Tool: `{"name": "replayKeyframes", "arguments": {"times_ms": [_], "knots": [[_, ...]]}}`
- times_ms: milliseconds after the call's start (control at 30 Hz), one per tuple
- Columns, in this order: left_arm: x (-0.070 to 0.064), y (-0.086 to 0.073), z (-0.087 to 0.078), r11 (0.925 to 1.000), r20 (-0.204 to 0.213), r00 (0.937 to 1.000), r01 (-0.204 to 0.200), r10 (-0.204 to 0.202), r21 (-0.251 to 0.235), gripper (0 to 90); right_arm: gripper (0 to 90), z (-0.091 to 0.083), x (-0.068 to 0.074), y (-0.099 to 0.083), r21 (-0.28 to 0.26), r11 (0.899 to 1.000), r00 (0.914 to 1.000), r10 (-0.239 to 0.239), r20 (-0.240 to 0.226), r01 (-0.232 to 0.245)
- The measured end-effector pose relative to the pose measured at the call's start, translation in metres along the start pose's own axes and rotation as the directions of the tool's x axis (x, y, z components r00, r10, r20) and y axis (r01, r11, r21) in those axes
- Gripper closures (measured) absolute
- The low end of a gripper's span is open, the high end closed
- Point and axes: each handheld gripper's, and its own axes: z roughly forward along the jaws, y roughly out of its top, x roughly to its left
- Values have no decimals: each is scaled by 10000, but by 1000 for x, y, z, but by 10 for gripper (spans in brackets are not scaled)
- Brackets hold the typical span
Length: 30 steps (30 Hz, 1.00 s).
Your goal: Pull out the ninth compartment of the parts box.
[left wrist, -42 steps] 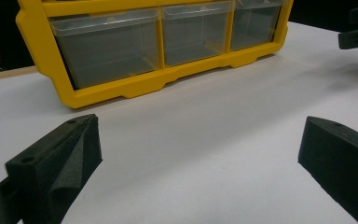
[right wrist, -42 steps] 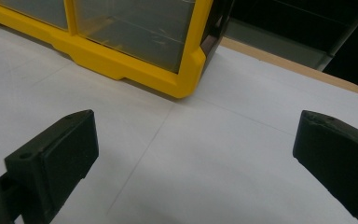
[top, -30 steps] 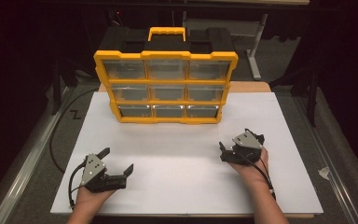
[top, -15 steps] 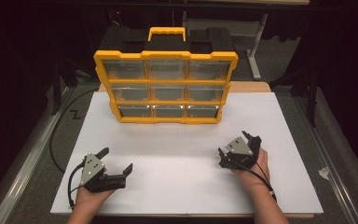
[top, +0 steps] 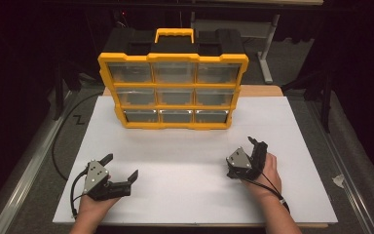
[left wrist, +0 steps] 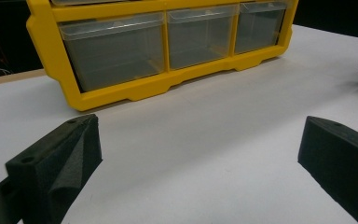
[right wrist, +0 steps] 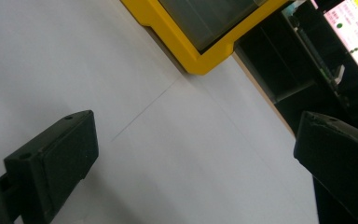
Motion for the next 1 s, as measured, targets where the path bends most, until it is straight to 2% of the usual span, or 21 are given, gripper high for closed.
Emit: {"name": "replayKeyframes", "arguments": {"times_ms": [133, 233, 400, 433, 500, 600, 633, 667, 700, 900, 933, 967, 1000], "knots": [[0, 0, 0, 10000, -7, 10000, 3, -3, -22, 2, 13, -1, 4, 3, -1, 9986, 9984, -521, 234, 522], [0, 0, 0, 10000, -18, 10000, 11, -11, -36, 2, 13, -3, 6, 5, 63, 9941, 9934, -1087, 371, 1086], [0, 0, 0, 10000, -9, 10000, 15, -15, -50, 2, 13, -5, 10, 8, 89, 9816, 9798, -1907, 598, 1905], [0, 0, 0, 10000, -9, 10000, 12, -12, -55, 2, 13, -6, 12, 9, 117, 9748, 9720, -2230, 735, 2228], [1, 0, -1, 10000, -9, 10000, 14, -14, -69, 2, 14, -7, 13, 9, 128, 9725, 9696, -2328, 759, 2325], [1, 0, -1, 10000, -11, 10000, 38, -38, -88, 2, 14, -9, 16, 11, 247, 9554, 9507, -2954, 948, 2944], [1, 0, -1, 10000, -11, 10000, 38, -38, -88, 2, 14, -9, 16, 11, 247, 9554, 9507, -2954, 948, 2944], [1, 0, -1, 9999, -11, 10000, 48, -49, -88, 2, 15, -9, 16, 12, 235, 9482, 9430, -3176, 996, 3169], [1, 0, -1, 9999, -11, 10000, 52, -52, -90, 2, 17, -9, 18, 12, 249, 9469, 9414, -3215, 1018, 3207], [2, 0, -2, 9999, 4, 10000, 82, -82, -107, 2, 17, -10, 22, 12, 443, 9142, 9058, -4052, 1239, 4029], [2, 0, -2, 9999, 7, 10000, 88, -88, -104, 1, 17, -9, 23, 12, 452, 9126, 9044, -4087, 1223, 4063], [2, 0, -2, 9999, 10, 10000, 87, -87, -99, 1, 17, -10, 23, 14, 504, 8935, 8843, -4489, 1286, 4462], [2, 0, -2, 9999, 10, 10000, 87, -87, -99, 1, 17, -10, 23, 14, 504, 8935, 8843, -4489, 1286, 4462]]}}
